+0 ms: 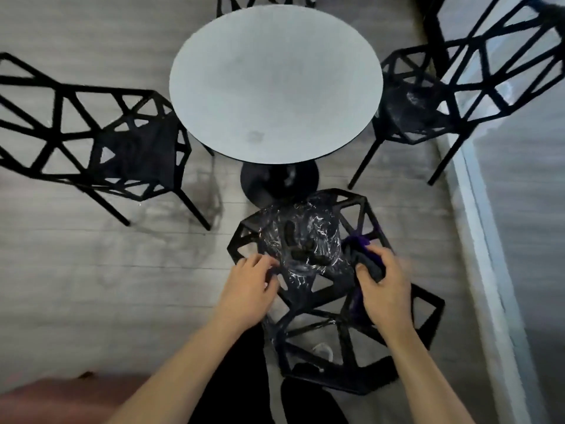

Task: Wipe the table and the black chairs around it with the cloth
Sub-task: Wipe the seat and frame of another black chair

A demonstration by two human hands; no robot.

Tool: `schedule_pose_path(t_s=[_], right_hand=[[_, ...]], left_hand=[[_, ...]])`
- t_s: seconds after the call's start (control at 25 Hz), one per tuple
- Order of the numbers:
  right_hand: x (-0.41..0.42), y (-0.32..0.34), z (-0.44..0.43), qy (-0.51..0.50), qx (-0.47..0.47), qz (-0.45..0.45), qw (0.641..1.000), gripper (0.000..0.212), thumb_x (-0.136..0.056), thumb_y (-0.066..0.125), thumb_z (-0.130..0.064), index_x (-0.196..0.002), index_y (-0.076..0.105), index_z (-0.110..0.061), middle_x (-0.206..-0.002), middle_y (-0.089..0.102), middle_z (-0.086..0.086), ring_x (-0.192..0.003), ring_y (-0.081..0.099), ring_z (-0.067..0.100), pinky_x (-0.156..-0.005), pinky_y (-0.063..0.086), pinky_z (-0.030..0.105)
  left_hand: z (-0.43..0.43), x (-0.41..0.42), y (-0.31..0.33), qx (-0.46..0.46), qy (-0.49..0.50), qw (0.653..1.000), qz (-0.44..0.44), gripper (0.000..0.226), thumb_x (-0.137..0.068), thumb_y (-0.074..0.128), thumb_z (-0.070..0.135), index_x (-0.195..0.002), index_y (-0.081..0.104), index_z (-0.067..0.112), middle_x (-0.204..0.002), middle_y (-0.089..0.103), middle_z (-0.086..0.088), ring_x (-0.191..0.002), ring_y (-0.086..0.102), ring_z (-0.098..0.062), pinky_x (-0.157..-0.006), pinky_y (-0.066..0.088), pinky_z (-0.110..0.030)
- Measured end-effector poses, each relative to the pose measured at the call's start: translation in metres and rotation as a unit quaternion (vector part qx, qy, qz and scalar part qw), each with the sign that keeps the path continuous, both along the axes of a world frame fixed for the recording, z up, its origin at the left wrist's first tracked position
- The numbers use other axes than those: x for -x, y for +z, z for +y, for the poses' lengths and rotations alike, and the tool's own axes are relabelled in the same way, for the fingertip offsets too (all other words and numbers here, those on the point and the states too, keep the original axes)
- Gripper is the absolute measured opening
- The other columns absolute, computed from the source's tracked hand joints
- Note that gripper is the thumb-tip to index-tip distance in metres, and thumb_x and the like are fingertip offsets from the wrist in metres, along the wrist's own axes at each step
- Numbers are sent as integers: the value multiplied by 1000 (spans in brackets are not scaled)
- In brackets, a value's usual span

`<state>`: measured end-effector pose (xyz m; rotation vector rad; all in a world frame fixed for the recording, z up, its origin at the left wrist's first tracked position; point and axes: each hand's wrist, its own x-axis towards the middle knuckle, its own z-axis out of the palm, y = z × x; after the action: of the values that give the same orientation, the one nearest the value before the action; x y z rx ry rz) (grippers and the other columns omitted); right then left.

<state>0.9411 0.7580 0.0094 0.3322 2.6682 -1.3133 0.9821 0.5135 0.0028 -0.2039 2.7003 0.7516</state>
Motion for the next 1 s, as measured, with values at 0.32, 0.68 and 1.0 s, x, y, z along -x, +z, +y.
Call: schedule_pose_path(t_s=[0.32, 0.68, 1.0], right_hand=[[-18, -77, -35, 127, -16, -97, 987, 37, -94, 66, -17, -114, 53, -45, -111, 51, -13, -96, 58, 7, -74, 46, 19], [31, -214, -72, 277, -77, -136, 948, 34, -94, 64, -29, -118, 51, -49, -112, 45, -19, -105, 51, 4, -86, 49, 26], [152, -346, -163, 383, -79, 40, 919, 39, -101, 53, -24, -139, 50, -23, -130, 47, 5, -117, 43, 23, -104, 33, 33]], left_hand=[[-12, -61, -73, -24, 92, 992, -89, 41, -97, 36, 41, -130, 56, 27, -128, 54, 9, -118, 47, -18, -107, 38, -35], [-10, -31, -214, -26, 209, 974, -87, 41, -102, 45, 29, -142, 43, 27, -142, 44, 7, -125, 43, -17, -111, 36, -32], [-16, 7, -321, -55, 429, 902, -1, 64, -106, 34, 19, -163, 6, 21, -171, 7, 3, -156, 12, -13, -125, 9, -26]])
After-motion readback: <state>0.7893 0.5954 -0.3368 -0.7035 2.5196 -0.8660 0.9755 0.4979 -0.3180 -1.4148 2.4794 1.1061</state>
